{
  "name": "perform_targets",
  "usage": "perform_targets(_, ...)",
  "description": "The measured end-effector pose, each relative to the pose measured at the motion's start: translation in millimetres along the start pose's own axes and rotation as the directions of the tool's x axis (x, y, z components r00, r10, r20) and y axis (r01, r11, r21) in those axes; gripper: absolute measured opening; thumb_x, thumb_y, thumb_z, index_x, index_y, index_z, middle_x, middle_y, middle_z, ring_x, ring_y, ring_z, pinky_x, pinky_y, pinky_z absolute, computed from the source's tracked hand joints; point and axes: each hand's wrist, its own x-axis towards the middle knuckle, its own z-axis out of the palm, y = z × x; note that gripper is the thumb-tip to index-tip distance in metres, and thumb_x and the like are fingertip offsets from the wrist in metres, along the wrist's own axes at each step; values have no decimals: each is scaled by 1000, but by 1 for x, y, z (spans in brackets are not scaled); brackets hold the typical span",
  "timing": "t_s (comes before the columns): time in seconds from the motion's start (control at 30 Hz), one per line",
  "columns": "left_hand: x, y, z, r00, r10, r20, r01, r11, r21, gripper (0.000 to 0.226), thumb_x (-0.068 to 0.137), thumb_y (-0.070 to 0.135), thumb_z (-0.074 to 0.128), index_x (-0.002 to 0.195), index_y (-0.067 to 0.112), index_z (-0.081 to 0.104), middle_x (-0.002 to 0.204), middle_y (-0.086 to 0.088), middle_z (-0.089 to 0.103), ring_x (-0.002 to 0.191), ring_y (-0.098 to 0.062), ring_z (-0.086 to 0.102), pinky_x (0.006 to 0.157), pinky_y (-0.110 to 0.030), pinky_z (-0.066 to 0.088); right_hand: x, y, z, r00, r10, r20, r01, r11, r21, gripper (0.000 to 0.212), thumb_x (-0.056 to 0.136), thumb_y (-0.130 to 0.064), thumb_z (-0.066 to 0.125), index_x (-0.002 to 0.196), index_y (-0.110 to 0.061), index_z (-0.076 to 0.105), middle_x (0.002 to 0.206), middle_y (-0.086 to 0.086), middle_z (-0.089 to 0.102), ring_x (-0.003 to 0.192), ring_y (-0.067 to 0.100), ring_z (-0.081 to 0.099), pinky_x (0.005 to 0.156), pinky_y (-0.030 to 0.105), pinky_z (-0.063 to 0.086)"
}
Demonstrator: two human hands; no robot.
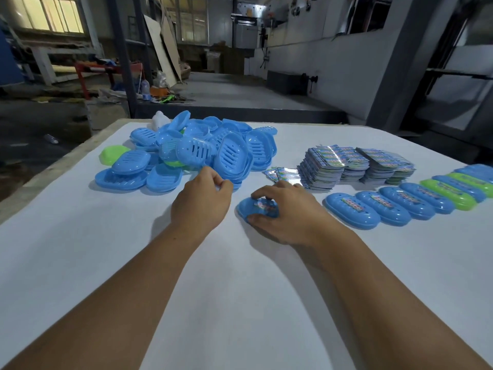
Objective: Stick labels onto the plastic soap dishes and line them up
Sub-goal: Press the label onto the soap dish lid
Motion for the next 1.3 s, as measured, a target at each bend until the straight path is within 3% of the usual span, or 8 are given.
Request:
perform_targets(0.13,0,0,0,1000,8,19,-8,1000,-4,17,91,43,52,87,27,49,81,8,63,70,-24,65,68,-37,53,-17,16,-11,977,202,-67,-207,974,-88,56,74,-71,51,121,-41,58,121,-1,59,114,31,51,95,42,43)
perform_targets(0.33,0,-2,3,1000,8,31,-8,1000,11,20,90,46,53,86,27,47,83,13,61,74,-22,64,66,-34,43,-36,37,-20,882,435,-182,-456,885,-94,59,80,-64,57,129,-32,54,128,6,58,121,36,46,98,43,38)
perform_targets(0.53,-2,-4,4,999,34,30,-35,999,15,20,91,47,56,92,28,50,85,6,64,82,-26,62,69,-35,42,-44,44,-23,818,495,-292,-531,845,-55,63,84,-59,63,136,-27,49,130,9,55,122,37,45,98,45,38)
perform_targets(0.77,-1,-6,4,999,33,37,-34,999,20,22,91,49,58,94,29,51,87,5,64,83,-25,61,71,-34,41,-41,54,-26,769,520,-371,-575,816,-49,50,90,-44,66,136,-28,53,134,8,51,122,37,42,95,43,37)
perform_targets(0.97,-1,-7,5,999,25,48,-27,999,43,21,90,49,59,93,30,50,85,7,61,80,-23,57,69,-33,39,-35,50,-21,787,458,-415,-510,860,-17,47,90,-36,69,133,-27,54,130,8,51,119,35,43,96,43,36)
perform_targets(1.2,0,-7,2,998,36,58,-42,995,93,18,90,47,59,91,31,51,85,8,63,77,-20,58,68,-30,38,-13,12,-1,930,192,-314,-177,981,74,29,93,-28,64,122,-23,63,121,1,60,115,27,52,99,40,42)
perform_targets(1.3,3,-8,0,998,42,42,-46,992,119,18,89,47,57,90,31,50,76,13,61,64,-13,59,57,-28,35,2,-5,6,964,70,-256,-49,995,89,30,95,-28,62,124,-22,65,119,-3,62,114,22,56,94,36,46)
